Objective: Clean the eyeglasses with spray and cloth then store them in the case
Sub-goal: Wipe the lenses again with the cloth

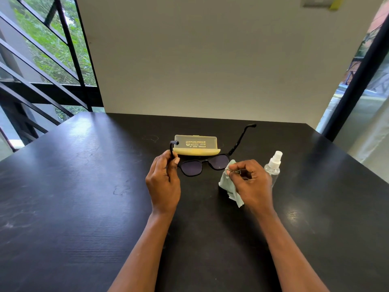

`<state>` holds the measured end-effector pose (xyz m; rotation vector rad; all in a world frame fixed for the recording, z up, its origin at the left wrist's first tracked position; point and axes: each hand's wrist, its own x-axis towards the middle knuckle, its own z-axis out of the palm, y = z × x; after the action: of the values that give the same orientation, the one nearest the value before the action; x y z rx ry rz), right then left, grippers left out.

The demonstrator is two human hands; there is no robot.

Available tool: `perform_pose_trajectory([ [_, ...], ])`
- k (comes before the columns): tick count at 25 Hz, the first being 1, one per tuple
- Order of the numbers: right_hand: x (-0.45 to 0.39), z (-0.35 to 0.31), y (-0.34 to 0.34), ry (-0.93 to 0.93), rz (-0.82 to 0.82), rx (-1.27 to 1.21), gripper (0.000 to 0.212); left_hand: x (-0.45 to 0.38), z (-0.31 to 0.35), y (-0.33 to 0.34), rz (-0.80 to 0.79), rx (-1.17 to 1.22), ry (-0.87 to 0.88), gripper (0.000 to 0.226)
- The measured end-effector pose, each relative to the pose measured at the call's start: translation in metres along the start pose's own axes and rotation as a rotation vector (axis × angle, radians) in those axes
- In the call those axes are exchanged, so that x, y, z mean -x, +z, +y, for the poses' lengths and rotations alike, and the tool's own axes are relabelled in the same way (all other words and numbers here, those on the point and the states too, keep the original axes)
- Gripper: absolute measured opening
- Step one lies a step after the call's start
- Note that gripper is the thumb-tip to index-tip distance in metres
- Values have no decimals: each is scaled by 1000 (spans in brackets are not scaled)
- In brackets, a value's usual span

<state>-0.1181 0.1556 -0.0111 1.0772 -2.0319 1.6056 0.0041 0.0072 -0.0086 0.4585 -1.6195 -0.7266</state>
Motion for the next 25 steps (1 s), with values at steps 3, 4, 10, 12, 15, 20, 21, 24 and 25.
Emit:
perform_pose_trajectory([
  [3,0,-4,-4,193,-43,-242,33,-1,0,-1,10,-6,-5,13],
  [4,0,-6,-5,246,-75,-326,30,0,0,-1,10,-3,-7,13],
  [10,9,-17,2,273,-373,-214,19,0,0,0,15,4,-29,14],
  [12,14,-21,8,247,-506,-107,17,0,-1,0,13,2,-28,14],
  [15,16,-24,13,248,-630,-105,8,1,-2,0,-2,-5,-30,14],
  [20,7,-14,8,344,-1,-134,20,2,-5,1,-19,49,-97,15],
  [21,5,-10,6,335,82,-121,13,2,-5,1,-28,63,-121,14],
  [24,0,1,4,359,50,-125,36,2,-7,1,-72,93,-169,12],
  [25,0,4,4,363,18,-162,43,2,-7,1,-87,108,-182,12],
])
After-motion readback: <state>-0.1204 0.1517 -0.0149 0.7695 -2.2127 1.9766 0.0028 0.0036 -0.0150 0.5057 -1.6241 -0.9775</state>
